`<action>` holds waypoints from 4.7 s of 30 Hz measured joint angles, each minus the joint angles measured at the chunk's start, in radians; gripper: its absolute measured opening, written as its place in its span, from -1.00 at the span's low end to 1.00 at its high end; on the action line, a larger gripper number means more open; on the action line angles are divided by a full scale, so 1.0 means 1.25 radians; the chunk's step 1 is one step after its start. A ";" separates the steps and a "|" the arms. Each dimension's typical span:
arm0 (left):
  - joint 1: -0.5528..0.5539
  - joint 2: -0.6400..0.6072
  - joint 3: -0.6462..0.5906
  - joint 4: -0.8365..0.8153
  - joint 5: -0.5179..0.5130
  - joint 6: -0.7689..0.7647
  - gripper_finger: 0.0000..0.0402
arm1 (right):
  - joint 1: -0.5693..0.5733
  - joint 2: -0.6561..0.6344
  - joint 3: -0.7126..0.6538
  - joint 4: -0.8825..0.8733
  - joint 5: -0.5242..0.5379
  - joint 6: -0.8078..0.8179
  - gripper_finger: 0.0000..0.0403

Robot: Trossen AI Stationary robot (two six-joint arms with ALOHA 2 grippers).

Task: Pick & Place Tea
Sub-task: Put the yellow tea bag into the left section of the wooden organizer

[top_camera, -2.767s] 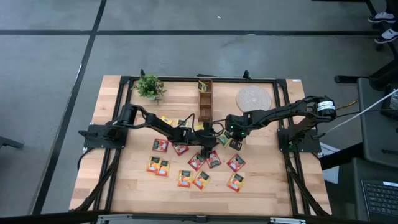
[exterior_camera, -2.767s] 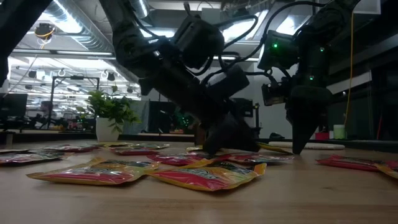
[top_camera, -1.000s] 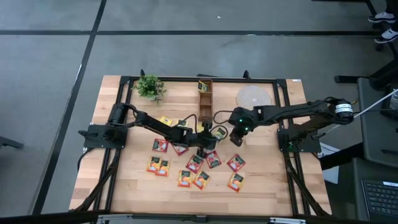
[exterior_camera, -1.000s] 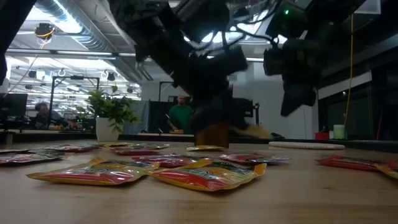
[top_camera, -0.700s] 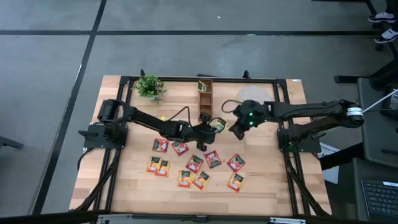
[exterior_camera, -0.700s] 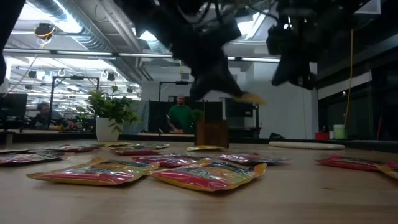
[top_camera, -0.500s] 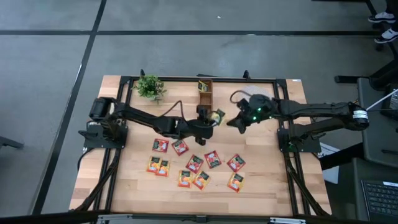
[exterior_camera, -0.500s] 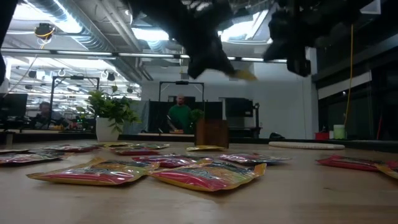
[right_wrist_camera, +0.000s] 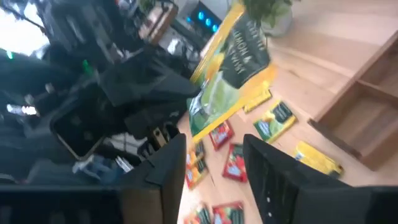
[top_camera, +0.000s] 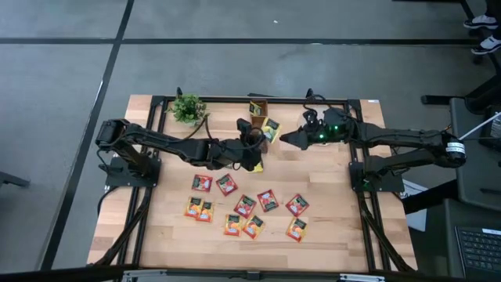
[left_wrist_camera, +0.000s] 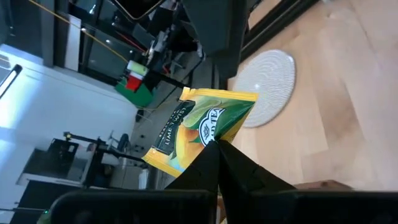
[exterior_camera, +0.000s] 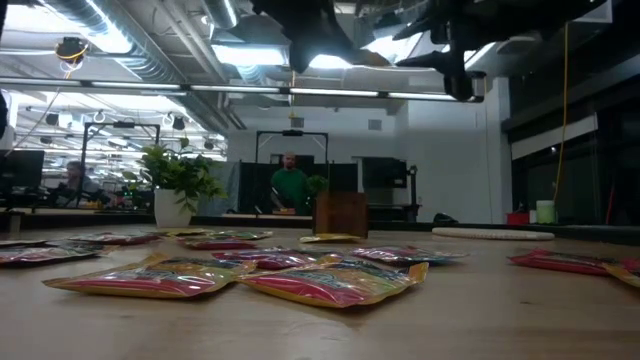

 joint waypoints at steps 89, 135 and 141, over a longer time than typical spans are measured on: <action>0.189 -0.169 0.007 -0.114 0.746 -0.973 0.25 | 0.064 0.006 0.001 0.121 -0.078 -0.274 -0.99; 0.201 -0.130 0.007 -0.077 0.755 -1.013 -0.16 | 0.080 0.075 0.001 0.271 -0.064 -0.265 -0.98; 0.235 -0.136 0.007 -0.070 0.890 -1.069 -0.23 | 0.080 0.075 0.001 0.269 -0.085 -0.264 -0.98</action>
